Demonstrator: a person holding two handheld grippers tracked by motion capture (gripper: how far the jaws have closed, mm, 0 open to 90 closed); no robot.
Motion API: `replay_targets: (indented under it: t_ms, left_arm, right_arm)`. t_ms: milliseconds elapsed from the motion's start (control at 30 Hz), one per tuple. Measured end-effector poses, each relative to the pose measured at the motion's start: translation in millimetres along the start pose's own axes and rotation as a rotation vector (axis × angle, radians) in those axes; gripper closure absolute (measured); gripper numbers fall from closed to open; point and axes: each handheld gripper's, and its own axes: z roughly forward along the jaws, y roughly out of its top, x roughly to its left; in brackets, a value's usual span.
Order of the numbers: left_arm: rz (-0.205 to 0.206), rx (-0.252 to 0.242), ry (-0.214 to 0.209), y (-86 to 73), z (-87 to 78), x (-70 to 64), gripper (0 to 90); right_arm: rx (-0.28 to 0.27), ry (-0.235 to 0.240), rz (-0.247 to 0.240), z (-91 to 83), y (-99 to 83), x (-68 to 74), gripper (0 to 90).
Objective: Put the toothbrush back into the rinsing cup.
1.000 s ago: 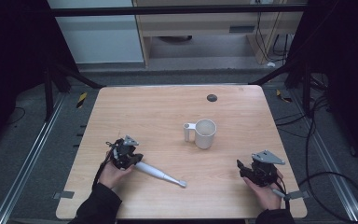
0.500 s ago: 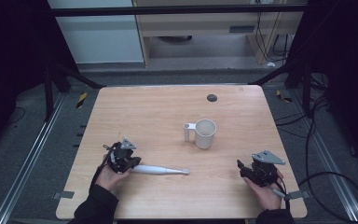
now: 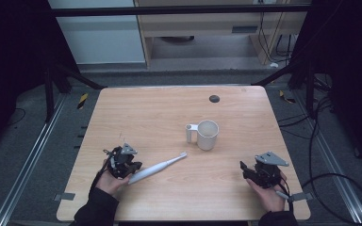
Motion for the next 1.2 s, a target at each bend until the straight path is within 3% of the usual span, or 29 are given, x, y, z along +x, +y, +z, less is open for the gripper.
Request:
replay_targets:
  t_ms: [300, 1200]
  left_arm:
    - [-0.014, -0.007, -0.008, -8.4, -6.3, -2.3, 89.6]
    - [0.0, 0.003, -0.02, -19.4, -12.1, -13.4, 89.6]
  right_arm:
    - [0.0, 0.0, 0.001, 0.0, 0.0, 0.1, 35.8]
    - [-0.002, -0.003, 0.003, -0.4, -0.1, -0.7, 35.8]
